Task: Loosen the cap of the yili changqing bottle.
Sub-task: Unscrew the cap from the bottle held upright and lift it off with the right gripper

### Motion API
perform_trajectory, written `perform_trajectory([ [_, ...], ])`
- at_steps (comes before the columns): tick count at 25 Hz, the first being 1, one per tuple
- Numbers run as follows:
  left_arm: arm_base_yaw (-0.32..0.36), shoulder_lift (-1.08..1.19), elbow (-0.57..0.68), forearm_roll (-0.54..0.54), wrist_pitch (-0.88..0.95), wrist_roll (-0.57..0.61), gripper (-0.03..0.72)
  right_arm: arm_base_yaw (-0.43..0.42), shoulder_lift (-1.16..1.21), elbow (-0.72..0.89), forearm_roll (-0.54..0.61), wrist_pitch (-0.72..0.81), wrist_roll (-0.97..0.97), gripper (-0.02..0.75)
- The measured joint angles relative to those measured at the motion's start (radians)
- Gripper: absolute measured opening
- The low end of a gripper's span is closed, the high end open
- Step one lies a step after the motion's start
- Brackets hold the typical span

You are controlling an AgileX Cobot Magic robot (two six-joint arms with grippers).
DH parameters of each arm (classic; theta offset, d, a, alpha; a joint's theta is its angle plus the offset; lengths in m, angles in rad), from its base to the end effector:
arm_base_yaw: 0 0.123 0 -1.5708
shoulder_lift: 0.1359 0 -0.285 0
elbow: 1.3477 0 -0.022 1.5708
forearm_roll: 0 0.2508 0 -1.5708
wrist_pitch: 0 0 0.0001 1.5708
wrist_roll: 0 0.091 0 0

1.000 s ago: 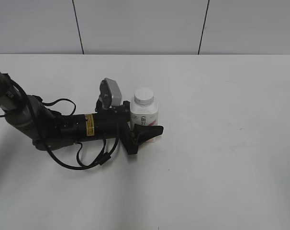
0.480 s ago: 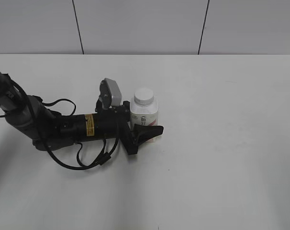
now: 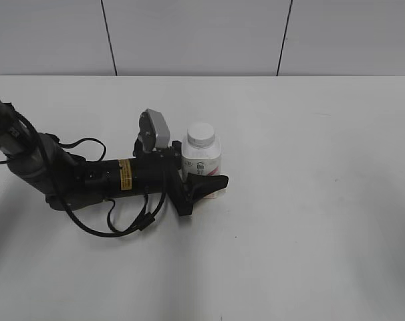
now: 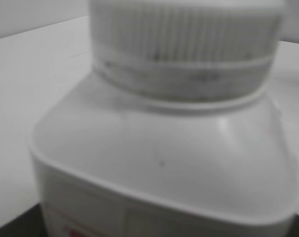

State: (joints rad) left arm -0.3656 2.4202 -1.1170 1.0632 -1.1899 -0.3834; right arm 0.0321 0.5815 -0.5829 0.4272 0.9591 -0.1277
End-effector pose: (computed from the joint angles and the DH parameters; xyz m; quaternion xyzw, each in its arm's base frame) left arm 0.3430 -0.2103 0.0354 0.4578 0.6215 -0.4114 0.4846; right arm 0.0901 0.0338 0.2915 -0.0186 0.9194 0.1885 0.3446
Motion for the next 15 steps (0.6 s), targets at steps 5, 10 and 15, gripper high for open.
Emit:
perform_trajectory([
  [5, 0.000, 0.000, 0.000, 0.000, 0.000, 0.000, 0.456, 0.000, 0.286, -0.154, 0.002, 0.014, 0.027, 0.421],
  [10, 0.000, 0.000, 0.000, 0.000, -0.002, 0.000, 0.456, -0.001, 0.559, -0.324, -0.007, 0.064, 0.060, 0.412],
  [15, 0.000, 0.001, 0.000, 0.001, -0.006, 0.000, 0.456, 0.060, 0.763, -0.480, -0.099, 0.096, 0.160, 0.410],
])
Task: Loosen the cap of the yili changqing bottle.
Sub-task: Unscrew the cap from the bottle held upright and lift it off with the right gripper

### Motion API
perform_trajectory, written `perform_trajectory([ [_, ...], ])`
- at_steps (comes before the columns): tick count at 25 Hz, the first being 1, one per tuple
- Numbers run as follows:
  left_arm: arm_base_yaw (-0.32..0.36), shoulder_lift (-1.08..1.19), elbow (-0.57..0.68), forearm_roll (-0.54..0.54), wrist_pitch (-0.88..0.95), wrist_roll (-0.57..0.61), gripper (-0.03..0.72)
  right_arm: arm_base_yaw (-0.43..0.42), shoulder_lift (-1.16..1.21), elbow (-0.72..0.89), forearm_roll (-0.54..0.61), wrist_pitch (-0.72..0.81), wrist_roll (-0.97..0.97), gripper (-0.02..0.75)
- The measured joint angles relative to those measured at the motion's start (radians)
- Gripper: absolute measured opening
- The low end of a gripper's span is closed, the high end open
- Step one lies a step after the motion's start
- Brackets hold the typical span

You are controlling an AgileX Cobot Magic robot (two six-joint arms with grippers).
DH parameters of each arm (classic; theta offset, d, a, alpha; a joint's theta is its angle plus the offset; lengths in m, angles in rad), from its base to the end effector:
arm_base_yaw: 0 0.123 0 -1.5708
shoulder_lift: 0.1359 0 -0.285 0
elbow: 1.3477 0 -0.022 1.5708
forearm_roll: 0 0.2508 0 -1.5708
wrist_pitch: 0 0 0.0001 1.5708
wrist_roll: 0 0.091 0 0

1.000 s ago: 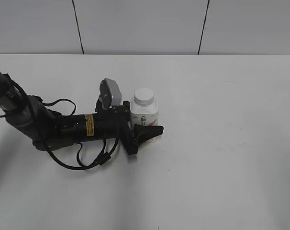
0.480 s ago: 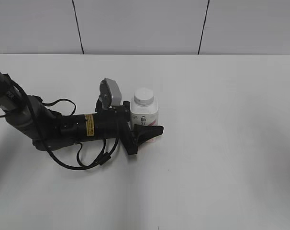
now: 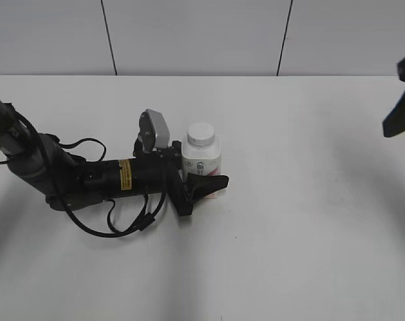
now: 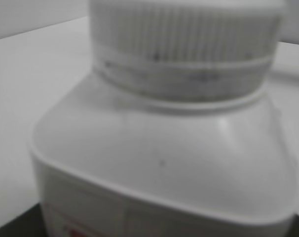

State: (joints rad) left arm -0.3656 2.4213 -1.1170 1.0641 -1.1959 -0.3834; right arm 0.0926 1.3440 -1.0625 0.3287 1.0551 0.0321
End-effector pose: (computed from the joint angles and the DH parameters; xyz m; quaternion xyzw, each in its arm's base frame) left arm 0.3427 -0.2104 0.0355 0.4575 0.6199 -0.4135 0.4852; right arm 0.2505 0.0489 0.2978 0.0274 0.9751 0.1629 0.1480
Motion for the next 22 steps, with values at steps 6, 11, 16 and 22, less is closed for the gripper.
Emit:
perform_trajectory([
  [6, 0.000, 0.000, 0.000, -0.001, -0.001, 0.000, 0.456, 0.168, 0.192, -0.191, -0.052, 0.040, 0.123, 0.409],
  [11, 0.000, 0.000, 0.000, -0.001, -0.001, 0.000, 0.456, 0.264, 0.303, -0.336, -0.056, 0.052, 0.155, 0.419],
  [16, 0.000, 0.000, 0.000, -0.001, -0.001, 0.000, 0.456, 0.323, 0.407, -0.459, -0.058, 0.062, 0.207, 0.428],
  [22, 0.000, 0.001, 0.000, -0.001, -0.002, 0.000, 0.456, 0.358, 0.541, -0.563, -0.069, 0.079, 0.279, 0.475],
])
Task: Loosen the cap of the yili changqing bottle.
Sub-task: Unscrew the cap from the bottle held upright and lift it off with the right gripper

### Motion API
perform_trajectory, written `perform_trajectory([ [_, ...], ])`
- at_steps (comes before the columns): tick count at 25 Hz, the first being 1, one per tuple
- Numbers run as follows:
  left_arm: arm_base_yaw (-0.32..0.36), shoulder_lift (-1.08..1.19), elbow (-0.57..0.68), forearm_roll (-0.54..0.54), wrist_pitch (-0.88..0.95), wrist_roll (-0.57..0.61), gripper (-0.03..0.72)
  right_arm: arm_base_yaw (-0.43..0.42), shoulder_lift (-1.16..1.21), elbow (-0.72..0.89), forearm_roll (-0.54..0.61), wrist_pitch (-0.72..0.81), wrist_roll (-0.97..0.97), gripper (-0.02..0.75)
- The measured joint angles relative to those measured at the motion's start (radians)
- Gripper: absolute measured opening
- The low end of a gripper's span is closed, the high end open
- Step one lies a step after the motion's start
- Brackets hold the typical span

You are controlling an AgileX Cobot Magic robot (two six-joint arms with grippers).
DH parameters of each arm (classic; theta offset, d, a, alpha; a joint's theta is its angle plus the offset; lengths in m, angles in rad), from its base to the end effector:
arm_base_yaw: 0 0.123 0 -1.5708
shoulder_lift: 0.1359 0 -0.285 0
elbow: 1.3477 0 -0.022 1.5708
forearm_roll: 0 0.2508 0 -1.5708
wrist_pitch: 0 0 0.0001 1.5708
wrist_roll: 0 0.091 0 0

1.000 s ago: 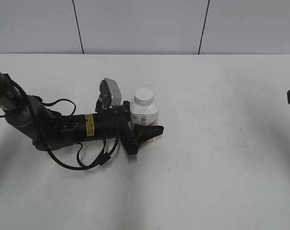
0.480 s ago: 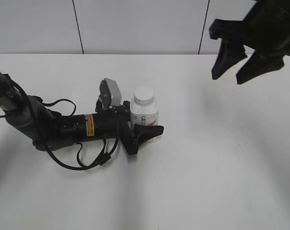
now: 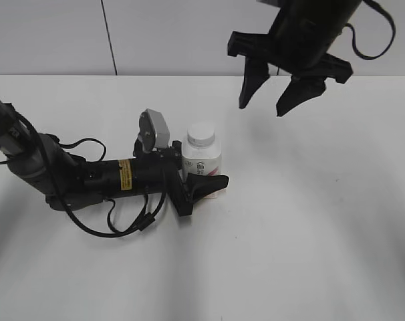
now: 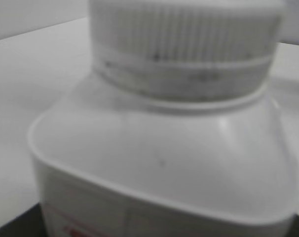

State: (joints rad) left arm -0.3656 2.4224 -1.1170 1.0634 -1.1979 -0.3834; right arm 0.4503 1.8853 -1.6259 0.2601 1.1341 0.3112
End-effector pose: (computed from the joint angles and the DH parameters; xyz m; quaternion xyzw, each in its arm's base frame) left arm 0.3426 -0.2104 0.0352 0.4569 0.6197 -0.4142 0.4854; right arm 0.3501 0.1928 0.2731 -0.0295 0.9832 0.1634 0.0754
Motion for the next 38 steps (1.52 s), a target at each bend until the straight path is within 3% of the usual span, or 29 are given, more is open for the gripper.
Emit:
perform_trajectory([
  [6, 0.000, 0.000, 0.000, 0.000, 0.001, 0.000, 0.456, 0.042, 0.107, -0.106, 0.011, 0.024, 0.017, 0.553],
  [17, 0.000, 0.000, -0.001, 0.000, 0.010, 0.003, 0.456, 0.085, 0.198, -0.220, 0.025, 0.074, 0.049, 0.557],
  [38, -0.001, -0.002, -0.003, 0.001, 0.017, 0.003, 0.454, 0.117, 0.254, -0.224, 0.008, 0.049, 0.052, 0.557],
])
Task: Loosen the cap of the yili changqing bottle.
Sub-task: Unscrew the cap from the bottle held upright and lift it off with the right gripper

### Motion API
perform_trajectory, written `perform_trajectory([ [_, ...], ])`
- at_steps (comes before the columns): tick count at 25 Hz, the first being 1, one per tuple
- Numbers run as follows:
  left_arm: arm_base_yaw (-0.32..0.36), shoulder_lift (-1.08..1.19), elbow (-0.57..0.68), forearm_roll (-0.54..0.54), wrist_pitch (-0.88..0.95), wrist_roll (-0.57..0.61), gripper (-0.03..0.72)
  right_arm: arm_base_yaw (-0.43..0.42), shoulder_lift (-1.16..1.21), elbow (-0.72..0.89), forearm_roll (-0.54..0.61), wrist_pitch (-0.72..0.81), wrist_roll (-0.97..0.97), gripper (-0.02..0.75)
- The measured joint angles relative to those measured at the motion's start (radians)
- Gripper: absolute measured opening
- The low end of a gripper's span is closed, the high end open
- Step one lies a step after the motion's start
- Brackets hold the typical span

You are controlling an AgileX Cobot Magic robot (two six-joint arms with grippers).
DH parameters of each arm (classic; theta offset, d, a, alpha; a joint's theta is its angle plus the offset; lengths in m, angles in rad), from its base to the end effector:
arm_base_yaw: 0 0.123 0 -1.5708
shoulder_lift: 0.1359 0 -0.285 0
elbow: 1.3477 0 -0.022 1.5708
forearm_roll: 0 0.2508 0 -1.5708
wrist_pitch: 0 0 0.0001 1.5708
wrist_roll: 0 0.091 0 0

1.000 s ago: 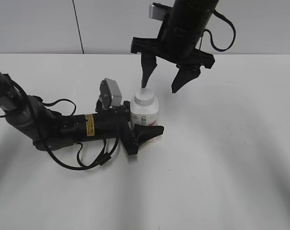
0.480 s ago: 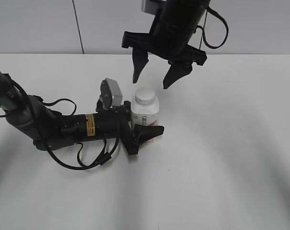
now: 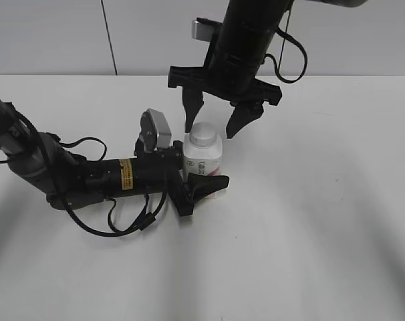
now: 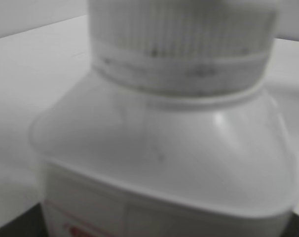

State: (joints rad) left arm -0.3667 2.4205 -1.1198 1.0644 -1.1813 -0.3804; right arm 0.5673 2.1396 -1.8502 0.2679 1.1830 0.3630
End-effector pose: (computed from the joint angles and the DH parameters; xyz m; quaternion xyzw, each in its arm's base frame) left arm 0.3435 -0.2108 0.0350 0.4607 0.6222 -0.4079 0.4839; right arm 0.3692 0.2617 0.2248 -0.0620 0.9856 0.1554 0.0248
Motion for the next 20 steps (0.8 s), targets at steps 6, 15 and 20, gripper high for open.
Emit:
perform_trajectory([
  [6, -0.001, 0.000, 0.000, 0.000, 0.000, 0.000, 0.454, 0.006, 0.000, 0.000, -0.001, -0.033, 0.001, 0.557],
  [15, -0.001, 0.000, 0.000, 0.000, 0.001, 0.000, 0.454, 0.008, 0.006, -0.001, -0.002, -0.046, 0.001, 0.554],
  [20, -0.001, 0.000, 0.000, 0.000, 0.001, 0.000, 0.454, 0.012, 0.027, -0.001, -0.002, -0.029, -0.001, 0.554],
])
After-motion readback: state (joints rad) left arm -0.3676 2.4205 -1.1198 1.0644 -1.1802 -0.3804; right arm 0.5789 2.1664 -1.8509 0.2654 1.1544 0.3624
